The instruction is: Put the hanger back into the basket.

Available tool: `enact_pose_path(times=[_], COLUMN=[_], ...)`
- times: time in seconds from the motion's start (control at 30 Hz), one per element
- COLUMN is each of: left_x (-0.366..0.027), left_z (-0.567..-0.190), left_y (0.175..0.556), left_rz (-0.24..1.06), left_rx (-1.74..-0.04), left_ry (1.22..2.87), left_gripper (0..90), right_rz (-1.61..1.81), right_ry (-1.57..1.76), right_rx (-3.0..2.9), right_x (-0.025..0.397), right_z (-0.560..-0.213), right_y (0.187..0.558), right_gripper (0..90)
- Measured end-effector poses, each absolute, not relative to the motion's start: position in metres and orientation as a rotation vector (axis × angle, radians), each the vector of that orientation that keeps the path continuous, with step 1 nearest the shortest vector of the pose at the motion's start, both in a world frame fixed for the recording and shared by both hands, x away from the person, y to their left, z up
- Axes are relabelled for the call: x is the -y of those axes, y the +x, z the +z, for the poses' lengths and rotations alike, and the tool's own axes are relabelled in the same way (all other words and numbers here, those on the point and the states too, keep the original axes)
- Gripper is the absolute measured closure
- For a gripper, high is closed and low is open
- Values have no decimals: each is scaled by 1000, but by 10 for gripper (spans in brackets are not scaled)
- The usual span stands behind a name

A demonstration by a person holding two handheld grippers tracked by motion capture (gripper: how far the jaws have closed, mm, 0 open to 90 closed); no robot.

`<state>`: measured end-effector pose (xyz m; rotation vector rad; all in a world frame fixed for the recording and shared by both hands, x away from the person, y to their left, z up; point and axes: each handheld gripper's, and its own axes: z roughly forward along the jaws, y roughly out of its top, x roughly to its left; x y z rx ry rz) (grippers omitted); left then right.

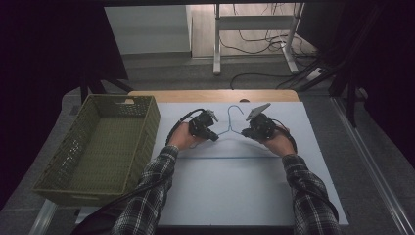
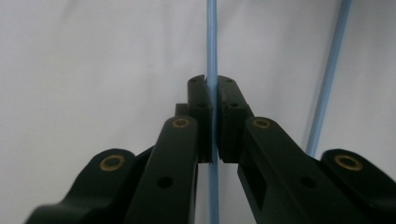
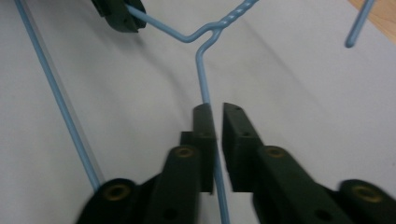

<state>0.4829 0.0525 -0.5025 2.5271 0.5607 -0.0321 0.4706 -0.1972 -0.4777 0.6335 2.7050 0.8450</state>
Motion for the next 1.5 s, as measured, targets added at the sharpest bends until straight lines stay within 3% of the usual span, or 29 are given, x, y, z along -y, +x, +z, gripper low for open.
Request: enact_pose_path(times=[0.03, 0.17, 0.4, 0.6, 0.67, 0.77, 0.83, 0.9, 0.97, 1.13, 1.4, 1.5], left_x=[-55, -59, -62, -64, -64, -67, -68, -68, -68, -72, -72, -71], left_z=[-501, -492, -478, -470, -468, -463, -460, -452, -442, -416, -394, -395], left_y=[481, 478, 469, 457, 453, 448, 447, 443, 439, 431, 412, 401], left_rz=[-67, -92, -92, -91, -86, -114, -131, -120, -98, -130, -177, -214], left_rx=[-557, -522, -483, -440, -422, -420, -406, -401, -394, -400, -364, -330], left_ry=[2483, 2454, 2402, 2374, 2376, 2371, 2368, 2372, 2384, 2389, 2485, 2503], left_gripper=[867, 868, 868, 867, 866, 852, 824, 695, 623, 525, 566, 631], right_rz=[858, 867, 848, 844, 843, 814, 819, 839, 858, 879, 908, 915], right_ry=[667, 726, 711, 647, 594, 498, 503, 465, 439, 363, 256, 198], right_rx=[-2713, -2736, -2820, -2894, -2939, -2984, -2968, -2960, -2959, -2908, -2915, -2920], right_x=[201, 208, 205, 200, 197, 194, 194, 195, 198, 201, 193, 186], right_z=[-473, -462, -453, -450, -449, -445, -442, -437, -431, -409, -393, -390], right_y=[470, 472, 470, 470, 468, 461, 459, 455, 452, 435, 412, 404], right_gripper=[731, 619, 566, 698, 827, 871, 872, 874, 875, 876, 876, 875])
